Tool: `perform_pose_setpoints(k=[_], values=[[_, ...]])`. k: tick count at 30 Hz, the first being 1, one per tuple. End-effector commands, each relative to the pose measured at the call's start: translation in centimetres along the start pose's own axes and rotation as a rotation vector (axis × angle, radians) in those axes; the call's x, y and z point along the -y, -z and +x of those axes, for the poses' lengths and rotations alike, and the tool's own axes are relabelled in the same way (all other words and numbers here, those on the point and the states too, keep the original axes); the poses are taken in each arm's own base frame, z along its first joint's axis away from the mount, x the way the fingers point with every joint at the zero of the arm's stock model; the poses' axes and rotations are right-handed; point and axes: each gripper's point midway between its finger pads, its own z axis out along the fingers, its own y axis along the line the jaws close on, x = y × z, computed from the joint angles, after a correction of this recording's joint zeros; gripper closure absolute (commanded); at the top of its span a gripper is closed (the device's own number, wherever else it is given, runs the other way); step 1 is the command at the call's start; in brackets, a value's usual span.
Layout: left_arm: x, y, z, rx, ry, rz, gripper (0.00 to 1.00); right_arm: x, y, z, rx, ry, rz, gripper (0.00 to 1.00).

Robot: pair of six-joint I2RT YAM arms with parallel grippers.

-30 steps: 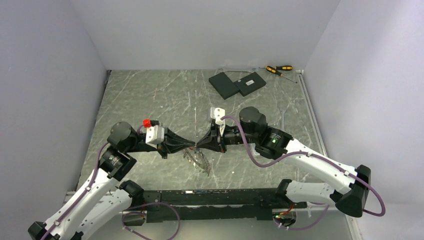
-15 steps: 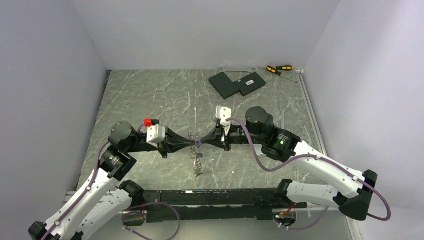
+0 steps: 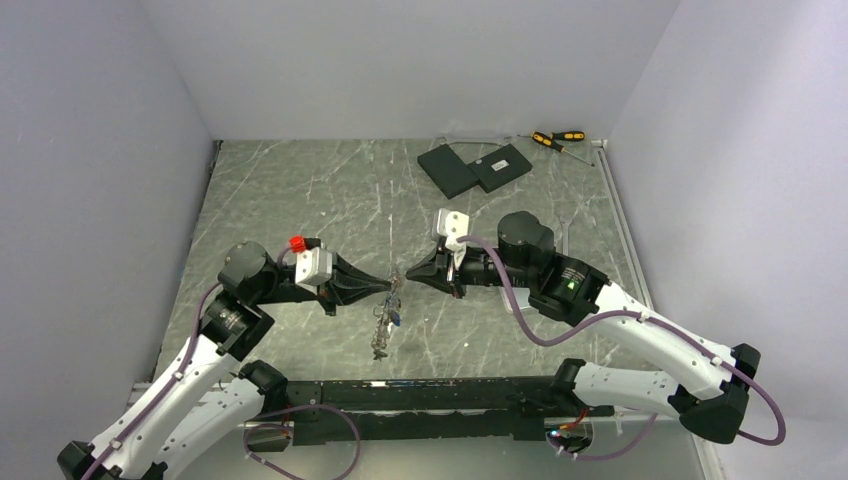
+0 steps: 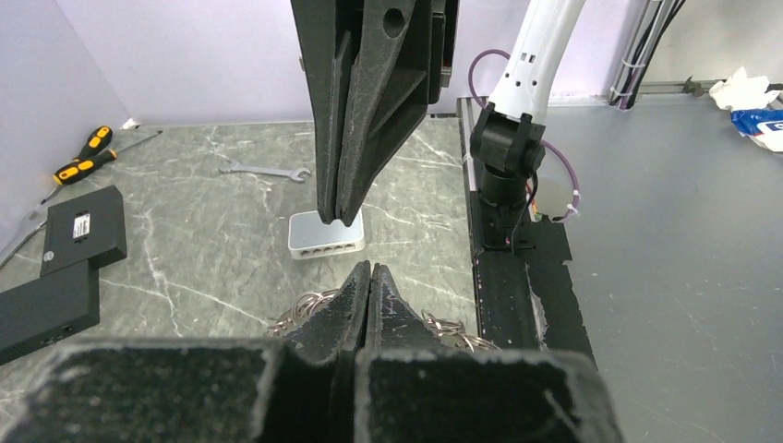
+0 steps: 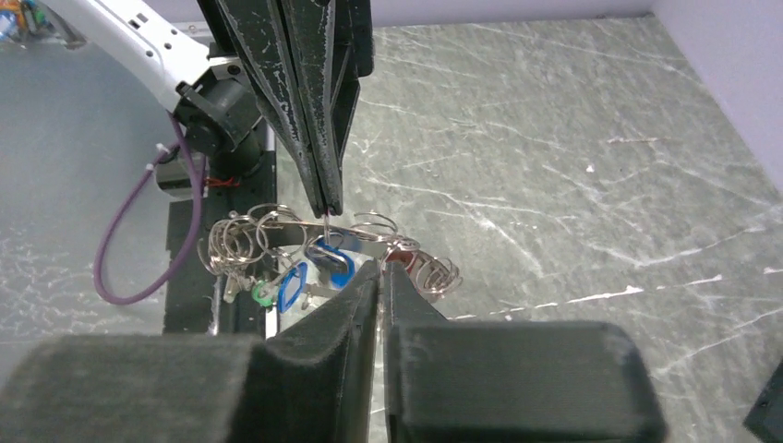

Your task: Put the keys on the keyring

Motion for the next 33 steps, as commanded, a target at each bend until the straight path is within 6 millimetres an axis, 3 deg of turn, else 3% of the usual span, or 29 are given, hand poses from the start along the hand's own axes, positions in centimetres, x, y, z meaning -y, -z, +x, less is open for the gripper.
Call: perform_pose_setpoints(k=[1, 3, 6, 15, 18, 23, 33], values=[[-0.5, -0.1, -1.5, 0.035, -0.046, -0.012, 1.00, 0.5, 0.4, -1.2, 0.020, 0.028, 0.029, 0.76], [-0.6, -0.2, -1.4, 0.033, -0.042, -0.017, 1.00, 0.6, 0.3, -0.6, 0.010, 0.024, 0.036, 0.55], [-0.7, -0.2, -1.4, 0.034, -0.040, -0.015, 1.00, 0.3, 0.2, 0.3, -0.006, 0.014, 0.023, 0.48], [-0.4, -0.5, -2.0, 0.056, -0.040, 0.013, 1.00, -1.4, -0.6, 2.4, 0.010, -0.050, -0.066, 0.53], [-0.5, -0.6, -2.1, 0.063, -0.036, 0.010, 1.00, -1.5, -0.9, 2.6, 0.018, -0.062, -0.069, 0.59], [-0.6, -0.5, -2.2, 0.069, -0.034, 0.003, 1.00, -1.9, -1.2, 2.8, 0.028, -0.081, -0.094, 0.61], [-0.8, -0.5, -2.2, 0.069, -0.033, -0.016, 1.00, -1.1, 0.6, 2.4, 0.048, -0.047, -0.005, 0.59]])
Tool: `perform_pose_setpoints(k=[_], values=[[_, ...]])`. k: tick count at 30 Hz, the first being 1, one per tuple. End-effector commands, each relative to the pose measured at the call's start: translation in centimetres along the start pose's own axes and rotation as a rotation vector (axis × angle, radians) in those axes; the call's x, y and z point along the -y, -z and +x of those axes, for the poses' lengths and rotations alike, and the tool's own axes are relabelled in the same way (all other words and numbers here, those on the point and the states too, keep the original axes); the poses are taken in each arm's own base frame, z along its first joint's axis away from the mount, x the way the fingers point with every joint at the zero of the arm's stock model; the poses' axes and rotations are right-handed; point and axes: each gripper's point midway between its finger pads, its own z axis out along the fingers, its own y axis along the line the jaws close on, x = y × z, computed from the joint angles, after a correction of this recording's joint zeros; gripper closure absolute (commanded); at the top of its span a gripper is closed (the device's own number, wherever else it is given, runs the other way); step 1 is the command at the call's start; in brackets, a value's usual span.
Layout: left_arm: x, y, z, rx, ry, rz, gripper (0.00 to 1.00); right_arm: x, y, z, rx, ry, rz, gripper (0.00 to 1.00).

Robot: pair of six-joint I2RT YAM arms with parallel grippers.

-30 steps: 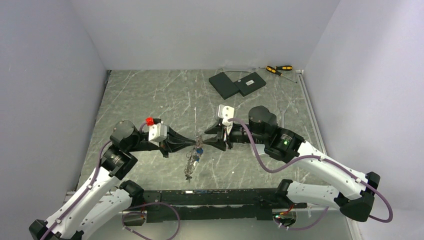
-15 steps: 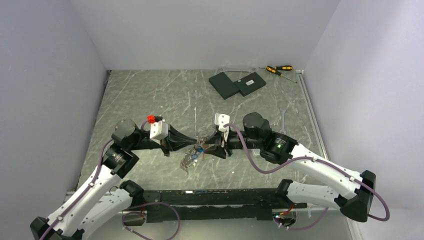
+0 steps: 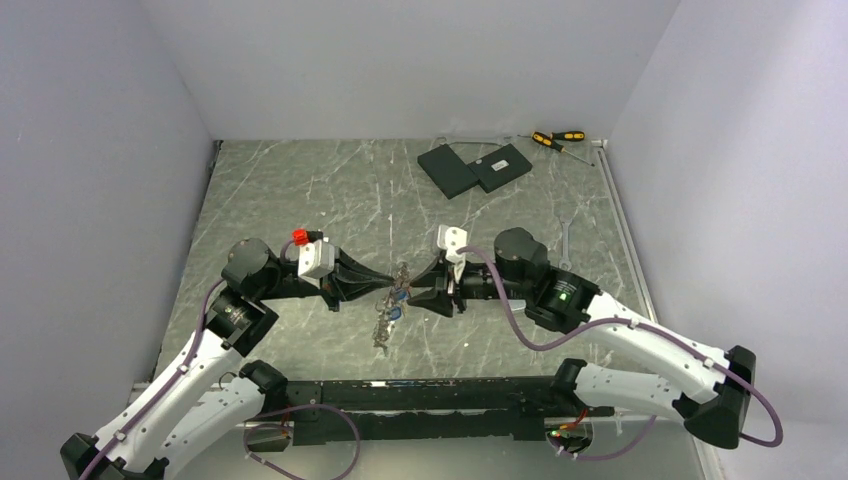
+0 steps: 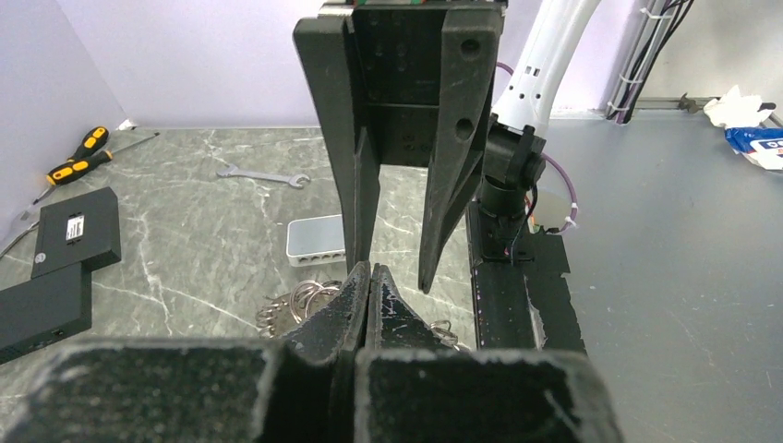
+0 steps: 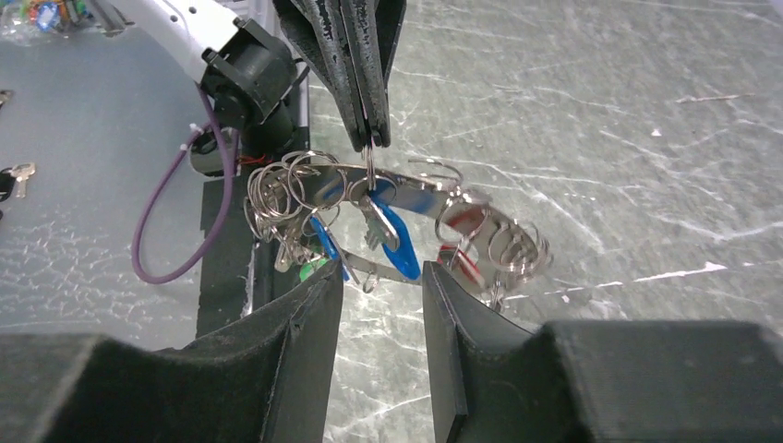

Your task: Put the keys on the keyring

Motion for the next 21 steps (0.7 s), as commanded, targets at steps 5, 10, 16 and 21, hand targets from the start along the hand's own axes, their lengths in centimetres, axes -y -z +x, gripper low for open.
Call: perform_pose_setpoints(k=[5, 10, 16, 21], values=[[-0.2, 0.0, -2.1, 0.058, -0.064, -0.012, 1.00, -0.3, 1.1, -1.5, 0.076, 0.039, 0.017, 0.69], [-0.2, 0.0, -2.0, 0.057, -0.059, -0.008, 1.00, -0.3, 0.3, -1.7, 0.081, 0.045, -0.007, 0.70], [0.0, 0.0, -2.2, 0.063, -0.064, -0.005, 1.00, 0.2, -0.6, -2.2, 0.080, 0.064, -0.017, 0.71], [-0.1, 0.1, -2.2, 0.062, -0.064, -0.007, 1.00, 0.3, -1.1, -2.2, 0.075, 0.066, -0.029, 0.71]])
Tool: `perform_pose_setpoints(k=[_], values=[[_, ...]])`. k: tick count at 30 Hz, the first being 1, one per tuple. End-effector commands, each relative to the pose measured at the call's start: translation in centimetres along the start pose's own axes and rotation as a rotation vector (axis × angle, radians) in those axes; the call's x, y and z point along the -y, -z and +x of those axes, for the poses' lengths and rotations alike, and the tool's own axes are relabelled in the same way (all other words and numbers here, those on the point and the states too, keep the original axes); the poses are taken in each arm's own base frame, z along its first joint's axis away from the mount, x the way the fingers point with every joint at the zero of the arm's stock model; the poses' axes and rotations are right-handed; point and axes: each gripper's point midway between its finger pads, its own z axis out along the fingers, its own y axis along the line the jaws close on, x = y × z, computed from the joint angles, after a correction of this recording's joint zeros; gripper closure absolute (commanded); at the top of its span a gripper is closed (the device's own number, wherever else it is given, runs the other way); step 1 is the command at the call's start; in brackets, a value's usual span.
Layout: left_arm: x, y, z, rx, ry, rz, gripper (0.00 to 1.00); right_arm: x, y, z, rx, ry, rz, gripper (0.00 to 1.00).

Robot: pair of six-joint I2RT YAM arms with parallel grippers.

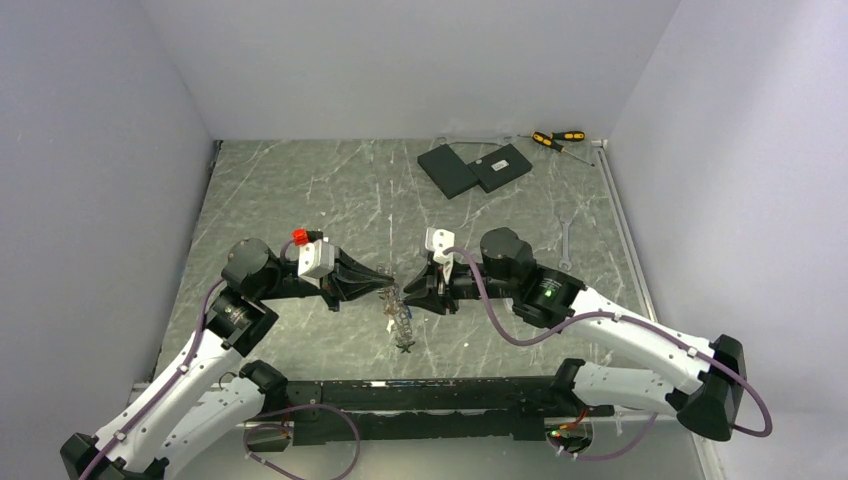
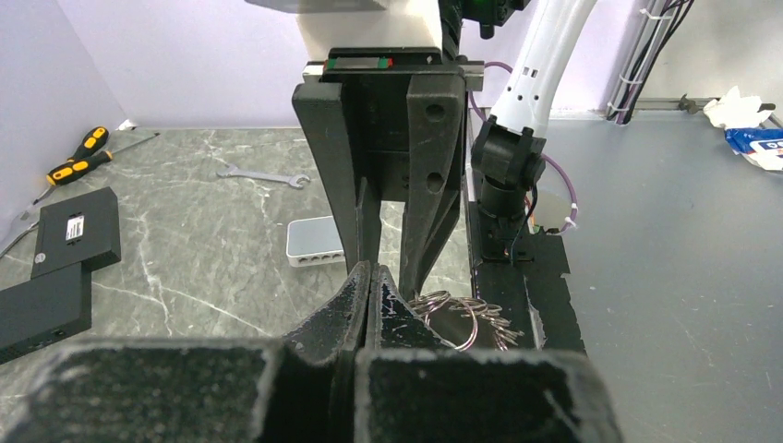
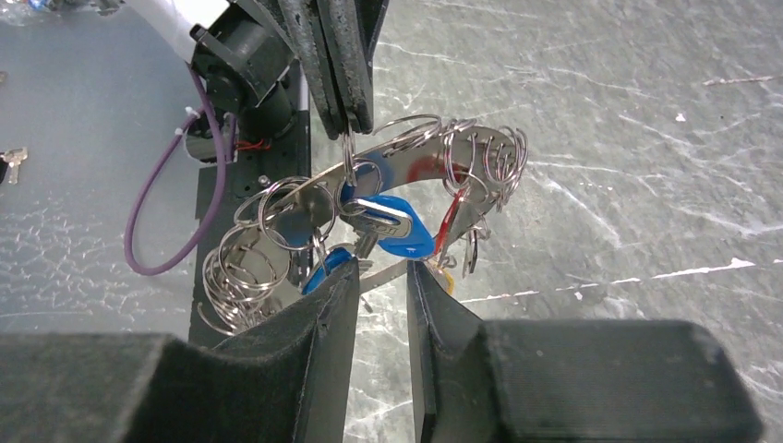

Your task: Put the keys on the keyring

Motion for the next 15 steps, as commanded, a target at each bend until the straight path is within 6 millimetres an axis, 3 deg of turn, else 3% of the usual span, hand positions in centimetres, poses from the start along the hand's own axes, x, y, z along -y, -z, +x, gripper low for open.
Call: perform_pose_setpoints(k=[1, 15], values=[[0.01, 0.08, -2.19, 0.062, -0.065, -0.005, 1.00, 0.02, -0.13, -3.58, 0.095, 0.071, -0.017, 0.71], [0.03, 0.11, -2.34, 0.067, -0.067, -0.006, 1.00, 0.67, 0.07, -3.83, 0.072, 0.105, 0.014, 0.63]])
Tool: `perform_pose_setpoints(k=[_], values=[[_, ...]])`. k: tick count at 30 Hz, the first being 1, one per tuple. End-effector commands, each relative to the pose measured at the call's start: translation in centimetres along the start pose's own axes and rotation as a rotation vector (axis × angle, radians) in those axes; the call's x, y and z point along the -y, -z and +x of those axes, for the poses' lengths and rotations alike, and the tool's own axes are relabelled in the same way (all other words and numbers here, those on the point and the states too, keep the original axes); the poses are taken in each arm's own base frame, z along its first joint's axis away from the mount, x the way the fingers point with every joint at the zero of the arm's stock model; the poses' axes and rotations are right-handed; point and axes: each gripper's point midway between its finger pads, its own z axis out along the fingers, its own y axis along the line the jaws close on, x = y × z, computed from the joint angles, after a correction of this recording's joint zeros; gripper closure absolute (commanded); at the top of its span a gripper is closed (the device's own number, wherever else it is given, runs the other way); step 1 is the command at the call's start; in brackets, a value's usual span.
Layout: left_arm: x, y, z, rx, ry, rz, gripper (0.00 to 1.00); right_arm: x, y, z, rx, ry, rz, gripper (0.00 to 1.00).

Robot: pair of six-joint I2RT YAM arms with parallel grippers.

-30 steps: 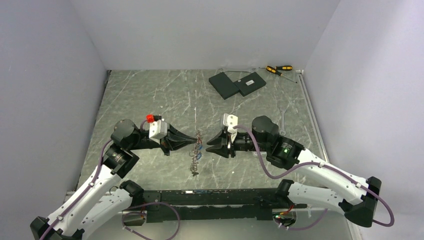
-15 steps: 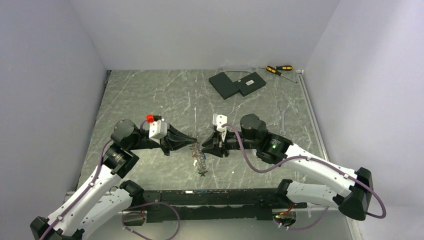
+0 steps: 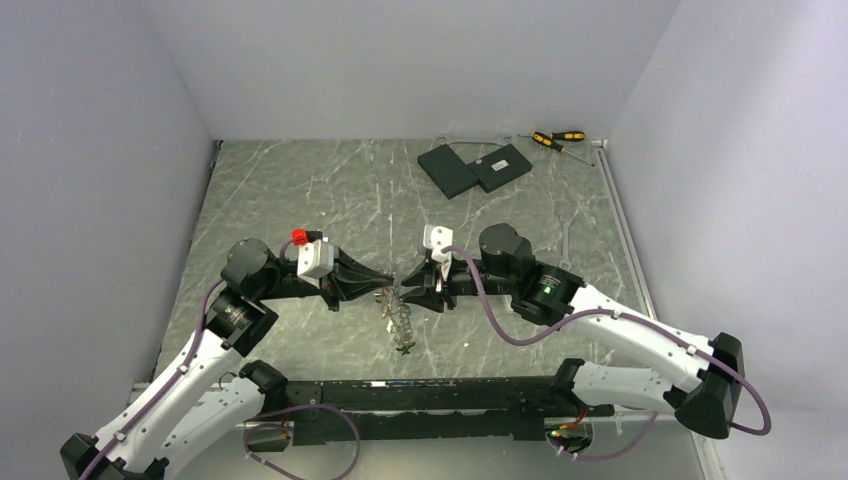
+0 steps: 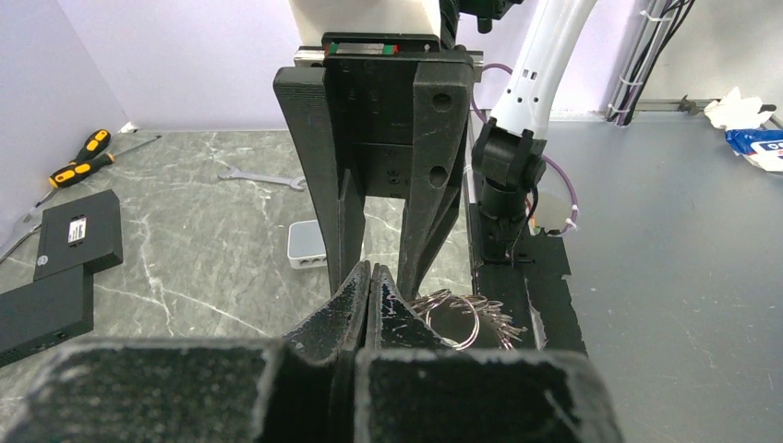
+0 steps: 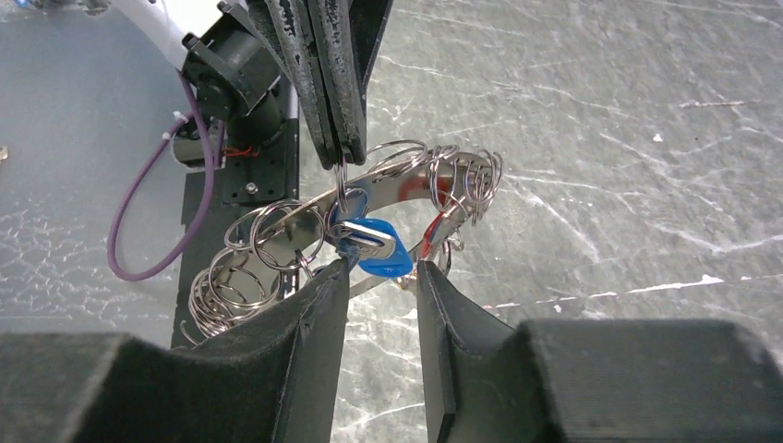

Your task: Put the keys on the keyring

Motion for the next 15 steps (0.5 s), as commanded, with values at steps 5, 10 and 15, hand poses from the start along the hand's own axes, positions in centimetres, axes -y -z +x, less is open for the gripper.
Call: perform_pose_setpoints(k=[5, 10, 15], values=[[-0.04, 0.02, -2.27, 0.066, -0.060, -0.004, 1.00, -0.46, 0.28, -3.48, 0.082, 0.062, -0.034, 0.63], [-0.13, 0.00, -2.20, 0.064, -0.058, -0.005, 1.00, -0.56, -0.09, -3.29, 0.084, 0.052, -0.046, 0.62], [-0.15, -0.01, -2.26, 0.067, -0.058, -0.004, 1.00, -0.53, -0.25, -3.44, 0.090, 0.055, -0.050, 0.62]])
